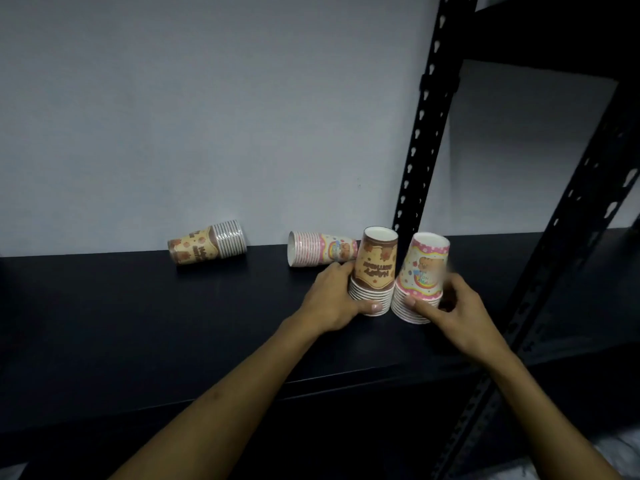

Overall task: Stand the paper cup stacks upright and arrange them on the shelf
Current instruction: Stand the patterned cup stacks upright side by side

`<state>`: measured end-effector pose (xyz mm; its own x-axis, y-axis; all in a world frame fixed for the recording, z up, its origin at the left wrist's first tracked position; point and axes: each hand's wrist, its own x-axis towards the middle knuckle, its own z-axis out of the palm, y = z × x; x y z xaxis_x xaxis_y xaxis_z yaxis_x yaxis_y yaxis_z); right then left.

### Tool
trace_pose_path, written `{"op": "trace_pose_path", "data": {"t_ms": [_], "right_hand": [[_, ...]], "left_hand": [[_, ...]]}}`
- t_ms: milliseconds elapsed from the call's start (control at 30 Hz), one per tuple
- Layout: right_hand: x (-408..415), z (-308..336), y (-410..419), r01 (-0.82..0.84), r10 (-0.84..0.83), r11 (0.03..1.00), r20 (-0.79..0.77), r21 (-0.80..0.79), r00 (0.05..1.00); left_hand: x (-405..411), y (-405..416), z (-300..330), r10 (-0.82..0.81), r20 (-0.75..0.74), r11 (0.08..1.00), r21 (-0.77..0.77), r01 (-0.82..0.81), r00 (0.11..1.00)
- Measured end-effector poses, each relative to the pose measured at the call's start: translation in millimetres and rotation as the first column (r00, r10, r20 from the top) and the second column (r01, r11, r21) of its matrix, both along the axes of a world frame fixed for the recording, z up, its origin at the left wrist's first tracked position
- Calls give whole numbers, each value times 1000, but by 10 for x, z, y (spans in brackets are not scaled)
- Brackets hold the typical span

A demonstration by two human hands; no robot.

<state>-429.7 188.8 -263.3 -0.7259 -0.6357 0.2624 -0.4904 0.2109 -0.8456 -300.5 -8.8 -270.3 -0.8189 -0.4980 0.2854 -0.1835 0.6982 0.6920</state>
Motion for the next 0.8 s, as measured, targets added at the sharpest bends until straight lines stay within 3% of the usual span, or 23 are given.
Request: {"op": "trace_pose_path", "data": {"t_ms": [300,567,667,800], "right_hand": [[-233,-15,-77,186,-186,982,7,-41,982],[-139,-30,-103,298,-300,954,33,37,954],[-52,-45,-69,369,-372,919,-8,141,928],[277,-180,-62,486,-430,815,-233,316,872]], "left_hand": [[-498,79,-107,36,-8,997,67,-36,999],[-414,124,-77,57,116,989,127,-72,992],[-227,216,-73,91,201,995,28,-98,975],[225,399,-116,121,239,973,-220,-67,964]]}}
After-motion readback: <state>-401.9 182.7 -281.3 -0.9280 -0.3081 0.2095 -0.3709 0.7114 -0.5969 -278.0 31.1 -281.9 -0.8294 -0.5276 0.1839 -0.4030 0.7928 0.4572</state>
